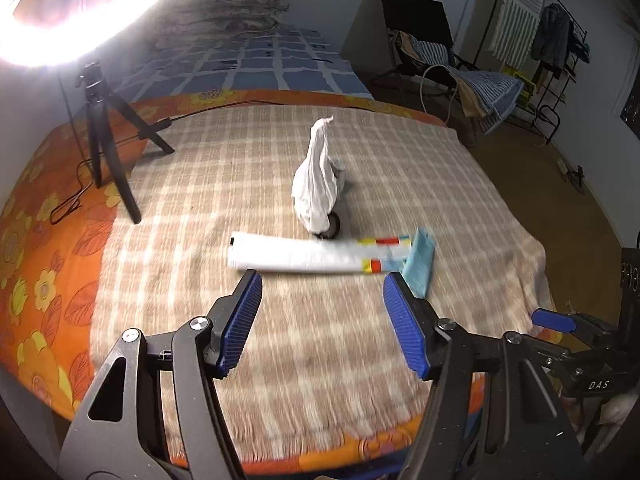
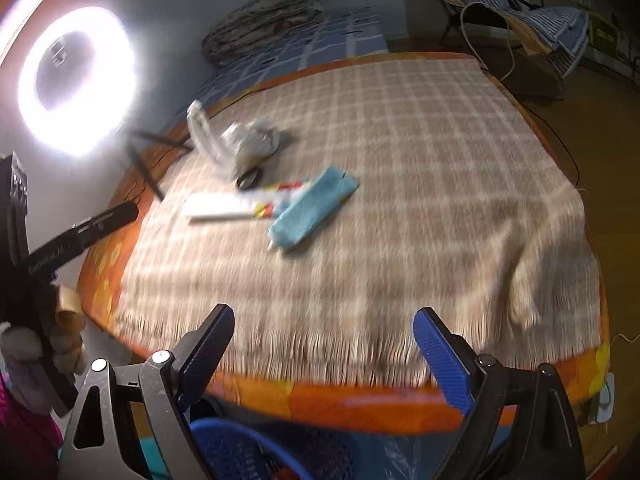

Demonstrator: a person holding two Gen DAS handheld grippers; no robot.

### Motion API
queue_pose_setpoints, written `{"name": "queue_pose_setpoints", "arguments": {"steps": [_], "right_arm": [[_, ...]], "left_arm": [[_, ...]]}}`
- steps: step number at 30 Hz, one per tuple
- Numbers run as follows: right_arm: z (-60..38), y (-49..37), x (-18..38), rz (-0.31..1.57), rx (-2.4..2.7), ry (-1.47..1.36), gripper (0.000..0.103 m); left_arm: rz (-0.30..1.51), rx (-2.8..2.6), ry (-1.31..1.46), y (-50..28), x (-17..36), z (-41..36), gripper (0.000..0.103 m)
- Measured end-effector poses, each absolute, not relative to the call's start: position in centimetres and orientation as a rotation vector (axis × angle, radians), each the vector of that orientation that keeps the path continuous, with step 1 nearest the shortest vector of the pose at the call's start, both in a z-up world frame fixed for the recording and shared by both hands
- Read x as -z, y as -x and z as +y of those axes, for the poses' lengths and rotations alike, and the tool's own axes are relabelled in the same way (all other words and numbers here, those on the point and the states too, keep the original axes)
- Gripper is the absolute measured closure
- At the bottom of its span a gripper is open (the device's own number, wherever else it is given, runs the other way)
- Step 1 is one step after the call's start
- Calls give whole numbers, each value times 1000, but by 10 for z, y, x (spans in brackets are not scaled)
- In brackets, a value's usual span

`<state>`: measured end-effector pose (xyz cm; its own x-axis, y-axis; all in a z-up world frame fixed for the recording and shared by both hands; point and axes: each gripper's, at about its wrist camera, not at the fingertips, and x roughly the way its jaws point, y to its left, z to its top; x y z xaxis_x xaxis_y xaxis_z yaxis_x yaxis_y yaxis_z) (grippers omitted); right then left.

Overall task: Collect trash
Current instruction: 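Move both tools back over the bed toward the white bag and blue tube, then grasp the white plastic bag with the left tool while the right tool grasps the blue tube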

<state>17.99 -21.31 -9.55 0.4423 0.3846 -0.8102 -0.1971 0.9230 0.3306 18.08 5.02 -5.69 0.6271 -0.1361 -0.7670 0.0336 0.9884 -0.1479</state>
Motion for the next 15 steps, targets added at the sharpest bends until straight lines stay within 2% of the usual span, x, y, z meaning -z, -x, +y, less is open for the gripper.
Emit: {"name": "queue_pose_setpoints", "arguments": {"steps": [15], "right_arm": [[-183,-261,129,1140,-319,-265,10]], "left_arm": [[897,86,162,-265,80,46,38]]}}
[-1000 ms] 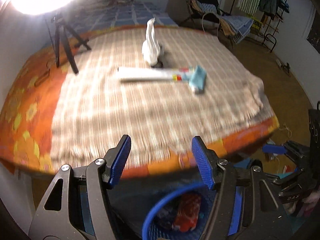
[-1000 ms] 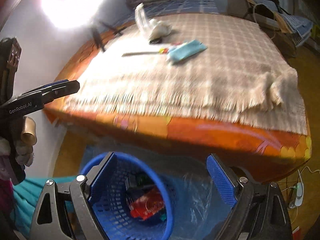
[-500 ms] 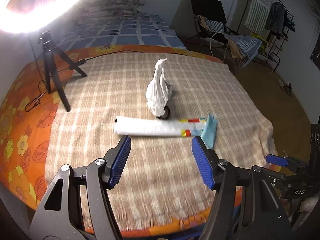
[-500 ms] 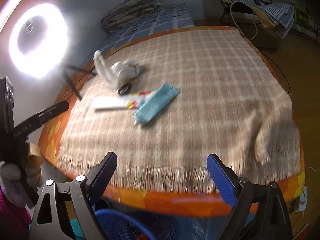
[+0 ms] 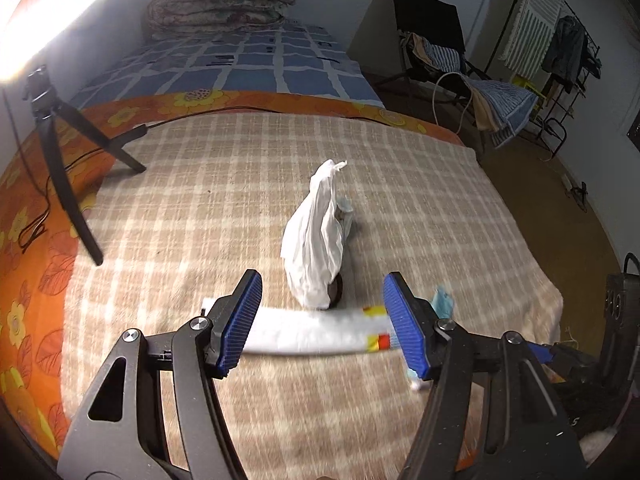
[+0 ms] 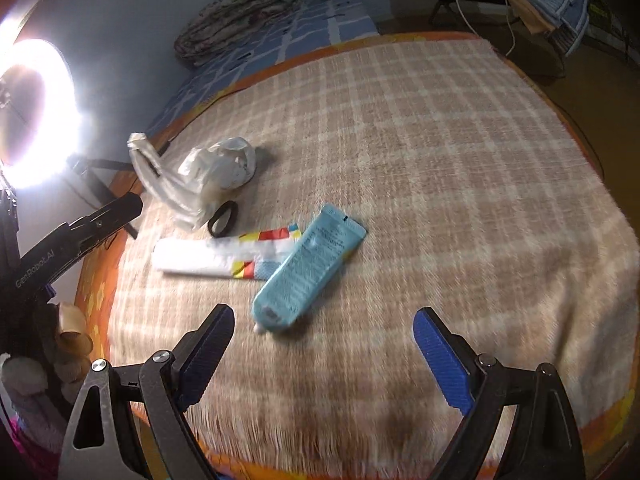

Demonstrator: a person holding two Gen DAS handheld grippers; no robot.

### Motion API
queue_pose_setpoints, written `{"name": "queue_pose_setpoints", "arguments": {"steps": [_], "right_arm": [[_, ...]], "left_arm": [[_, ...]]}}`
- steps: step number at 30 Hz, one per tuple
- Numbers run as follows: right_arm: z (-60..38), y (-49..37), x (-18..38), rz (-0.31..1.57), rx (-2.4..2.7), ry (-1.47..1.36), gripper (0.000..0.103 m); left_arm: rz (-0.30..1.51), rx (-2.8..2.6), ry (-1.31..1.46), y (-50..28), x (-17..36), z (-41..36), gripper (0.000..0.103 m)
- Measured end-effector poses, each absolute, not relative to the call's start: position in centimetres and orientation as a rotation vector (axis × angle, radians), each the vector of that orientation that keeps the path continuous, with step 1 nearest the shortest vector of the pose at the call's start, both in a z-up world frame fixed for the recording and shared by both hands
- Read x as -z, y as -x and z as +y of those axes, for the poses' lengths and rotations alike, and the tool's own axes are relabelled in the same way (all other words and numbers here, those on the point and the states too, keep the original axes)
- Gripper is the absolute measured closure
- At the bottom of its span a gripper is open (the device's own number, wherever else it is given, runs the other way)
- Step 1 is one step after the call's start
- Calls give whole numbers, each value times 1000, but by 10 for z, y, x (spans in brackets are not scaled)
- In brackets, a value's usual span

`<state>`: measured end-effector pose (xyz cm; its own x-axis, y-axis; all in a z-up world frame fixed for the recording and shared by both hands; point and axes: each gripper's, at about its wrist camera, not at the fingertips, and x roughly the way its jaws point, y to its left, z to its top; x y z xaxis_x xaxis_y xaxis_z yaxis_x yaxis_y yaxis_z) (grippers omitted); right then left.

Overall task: Collect trash
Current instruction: 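Grasp the white plastic bag with the left tool while the right tool grasps the blue tube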

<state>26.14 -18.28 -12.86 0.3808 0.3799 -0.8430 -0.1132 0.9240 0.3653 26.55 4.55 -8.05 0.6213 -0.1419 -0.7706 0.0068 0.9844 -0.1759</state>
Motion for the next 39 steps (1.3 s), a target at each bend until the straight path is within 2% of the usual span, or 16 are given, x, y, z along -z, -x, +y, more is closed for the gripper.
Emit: {"name": "queue_pose_setpoints", "arguments": {"steps": [6,11,14,17,19,24,25,26,30,33,35,36,37,39], "right_arm": [[-169,-284,153,1189,-307,-302,11],[-153,-294,156,1158,-281,-249,11],[-144,-297,156,1136,-260,-174,22],[-140,-298,156,1111,-247,-123,41],[-144,-300,156,1101,-251,-129,52],[-155,-299,155,1085,-271,-140,60],[-155,-298,154,1077,-264,-130,78],[-156,-297,153,1073,-265,-126,85],[-161,-296,153,1074,-277,-137,91],[-166,-298,154,1095,-316,-190,90],[-171,-300,157,1133,-319,-249,73],[-175,-300,157,1140,-329,-299,53],[-176,-299,155,1138,-333,-320,38],[-170,-297,153,1135,-325,-281,30]], "left_arm": [[904,75,197,-289,95,52,38],[916,65,215,-303,109,56,38],[919,59,209,-309,114,57,38],[920,56,217,-314,118,59,39],[923,55,219,-317,120,60,46],[934,65,208,-319,124,57,69],[931,61,202,-319,124,56,70],[929,58,199,-319,124,56,76],[916,55,203,-317,121,57,85],[913,54,202,-317,121,59,86],[913,51,198,-316,121,59,86],[912,50,197,-316,121,60,86],[912,49,196,-316,121,60,86],[911,47,199,-315,120,61,86]]}}
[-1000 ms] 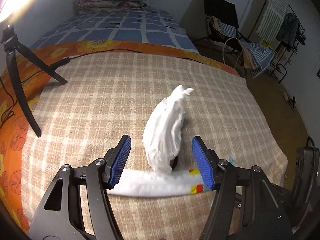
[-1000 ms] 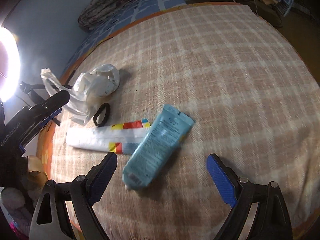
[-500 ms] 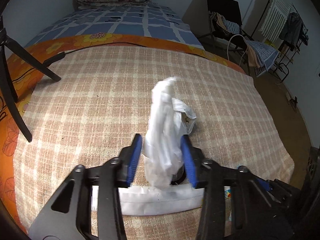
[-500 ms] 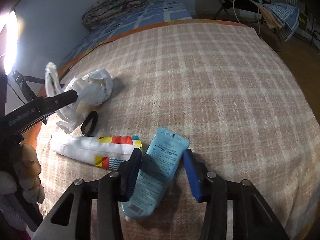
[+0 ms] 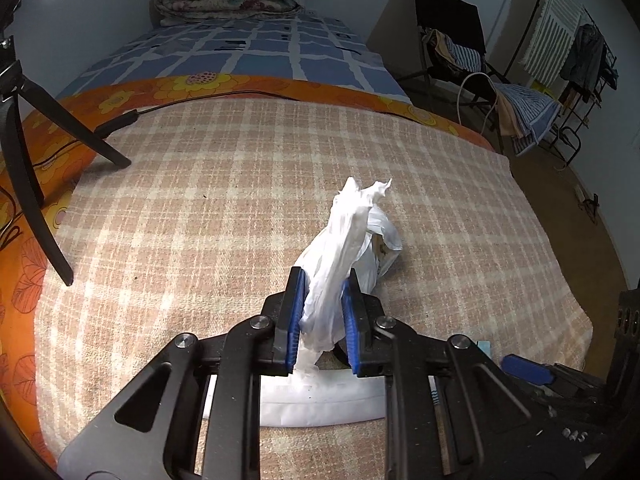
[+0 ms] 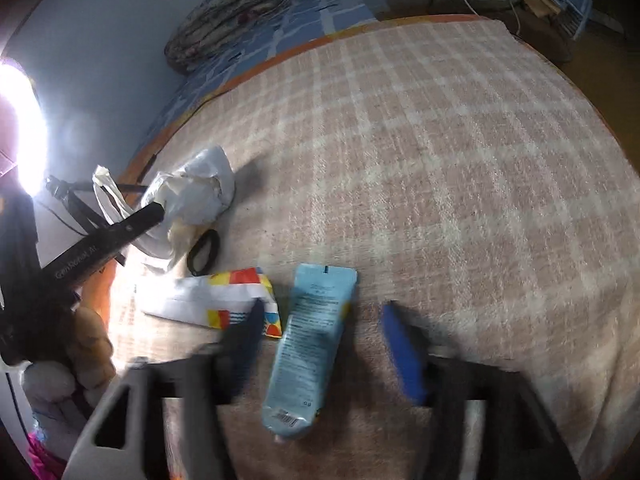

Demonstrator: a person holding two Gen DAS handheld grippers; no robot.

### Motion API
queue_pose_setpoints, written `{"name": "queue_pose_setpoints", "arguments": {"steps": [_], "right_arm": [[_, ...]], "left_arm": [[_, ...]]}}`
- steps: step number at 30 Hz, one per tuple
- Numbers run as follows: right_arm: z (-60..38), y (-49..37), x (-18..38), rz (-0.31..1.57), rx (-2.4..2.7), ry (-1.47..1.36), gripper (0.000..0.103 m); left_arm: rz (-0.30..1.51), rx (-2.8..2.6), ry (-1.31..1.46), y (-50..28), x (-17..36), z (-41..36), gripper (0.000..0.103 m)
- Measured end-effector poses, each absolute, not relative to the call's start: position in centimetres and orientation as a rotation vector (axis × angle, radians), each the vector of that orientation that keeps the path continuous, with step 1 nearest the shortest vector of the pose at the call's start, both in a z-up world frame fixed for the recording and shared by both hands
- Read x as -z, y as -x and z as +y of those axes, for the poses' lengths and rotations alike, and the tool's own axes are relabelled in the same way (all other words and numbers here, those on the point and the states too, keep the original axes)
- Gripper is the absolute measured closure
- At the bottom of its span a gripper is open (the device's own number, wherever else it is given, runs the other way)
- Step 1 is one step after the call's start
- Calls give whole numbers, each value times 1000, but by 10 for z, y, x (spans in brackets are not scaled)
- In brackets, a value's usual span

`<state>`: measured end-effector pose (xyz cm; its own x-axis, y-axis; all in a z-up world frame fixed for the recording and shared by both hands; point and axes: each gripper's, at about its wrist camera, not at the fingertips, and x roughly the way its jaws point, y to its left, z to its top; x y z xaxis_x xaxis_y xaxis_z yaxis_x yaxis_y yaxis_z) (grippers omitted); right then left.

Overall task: Collect trash
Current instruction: 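Grasp the white plastic bag with the left tool while the right tool grasps the blue tube, then carry white bag and blue tube to the blue basket and open both tools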

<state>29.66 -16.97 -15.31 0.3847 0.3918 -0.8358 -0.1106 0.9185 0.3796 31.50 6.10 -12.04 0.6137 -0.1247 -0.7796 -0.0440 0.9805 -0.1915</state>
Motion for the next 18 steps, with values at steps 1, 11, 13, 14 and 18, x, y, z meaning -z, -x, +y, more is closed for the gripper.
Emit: {"name": "queue_pose_setpoints", "arguments": {"steps": [1,11,13,14,18], "right_arm": [[-163,-295,154,1138,-329,-230,30],[-136,-268,153,1100,-330,136,95],[-145,-266,150,1100,-323,115,98],[-148,-264,147,1094,-322,113,98],[-158,-256,135,1064,-329,87,98]], "left_arm": [[910,47,202,-315,120,61,86],[892,42,199,-309,113,65,89],[885,39,210,-306,109,67,89],[880,39,215,-305,107,68,89],[858,37,208,-295,94,71,89]]}}
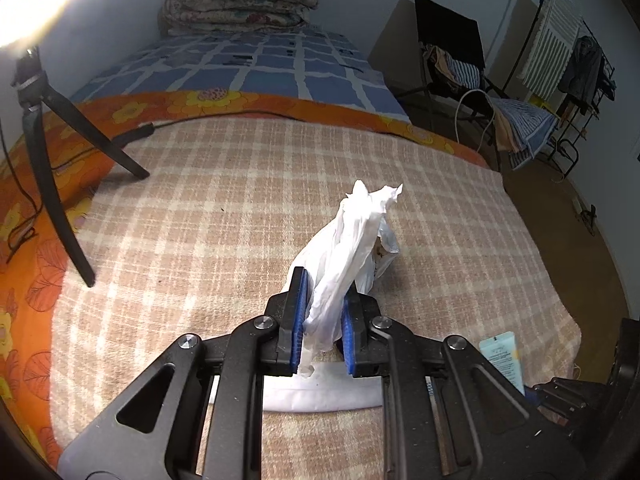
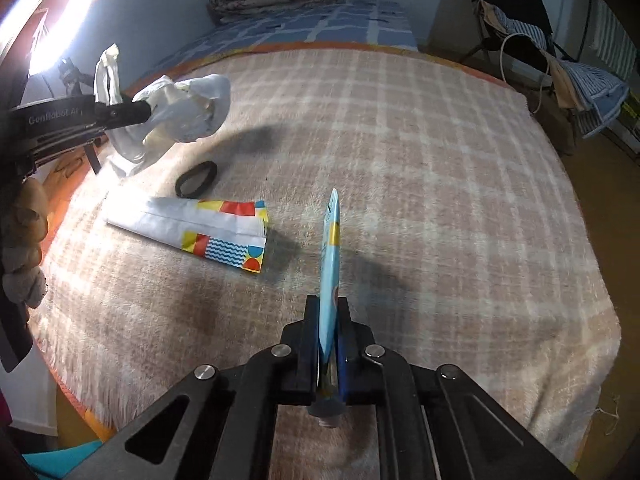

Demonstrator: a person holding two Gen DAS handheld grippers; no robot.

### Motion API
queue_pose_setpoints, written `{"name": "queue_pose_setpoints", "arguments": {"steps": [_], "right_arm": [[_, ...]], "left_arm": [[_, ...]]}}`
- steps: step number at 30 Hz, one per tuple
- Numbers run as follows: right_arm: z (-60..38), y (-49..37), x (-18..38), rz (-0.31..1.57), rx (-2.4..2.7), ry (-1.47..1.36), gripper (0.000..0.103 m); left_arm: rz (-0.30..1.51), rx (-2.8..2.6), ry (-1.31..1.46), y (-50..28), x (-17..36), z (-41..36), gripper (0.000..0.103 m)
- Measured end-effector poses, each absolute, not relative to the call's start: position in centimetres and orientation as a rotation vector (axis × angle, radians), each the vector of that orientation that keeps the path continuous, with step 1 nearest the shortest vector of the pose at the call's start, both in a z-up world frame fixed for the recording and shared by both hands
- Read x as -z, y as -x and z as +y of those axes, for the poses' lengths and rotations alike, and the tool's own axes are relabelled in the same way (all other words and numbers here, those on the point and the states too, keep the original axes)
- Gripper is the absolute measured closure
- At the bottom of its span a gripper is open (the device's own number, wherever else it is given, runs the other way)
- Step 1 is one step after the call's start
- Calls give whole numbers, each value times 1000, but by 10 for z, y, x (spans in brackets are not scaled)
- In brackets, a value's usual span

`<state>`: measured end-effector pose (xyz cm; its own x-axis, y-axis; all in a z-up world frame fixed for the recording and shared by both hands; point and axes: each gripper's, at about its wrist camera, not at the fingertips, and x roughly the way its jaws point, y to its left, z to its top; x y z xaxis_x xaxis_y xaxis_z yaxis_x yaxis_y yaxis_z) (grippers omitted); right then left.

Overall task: Collect trash
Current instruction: 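Carry white bag and blue tube to the blue basket and open both tools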

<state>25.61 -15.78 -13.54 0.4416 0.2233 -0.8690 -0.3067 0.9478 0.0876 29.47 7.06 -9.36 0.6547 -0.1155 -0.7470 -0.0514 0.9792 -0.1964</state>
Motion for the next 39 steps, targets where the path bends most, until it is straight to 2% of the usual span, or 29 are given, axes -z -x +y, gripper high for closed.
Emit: {"name": "queue_pose_setpoints", "arguments": {"steps": [8,24,39], "right_arm": [[-173,-241,109,1020,-345,24,98],[-179,-156,53,907,-440,46,98],[-164,-67,49,881,-554,108,98]], "left_arm": [[831,53,194,-264,66,72,89],[795,78,143,-160,21,56,89],[778,110,54,-48,15,37,89]]}}
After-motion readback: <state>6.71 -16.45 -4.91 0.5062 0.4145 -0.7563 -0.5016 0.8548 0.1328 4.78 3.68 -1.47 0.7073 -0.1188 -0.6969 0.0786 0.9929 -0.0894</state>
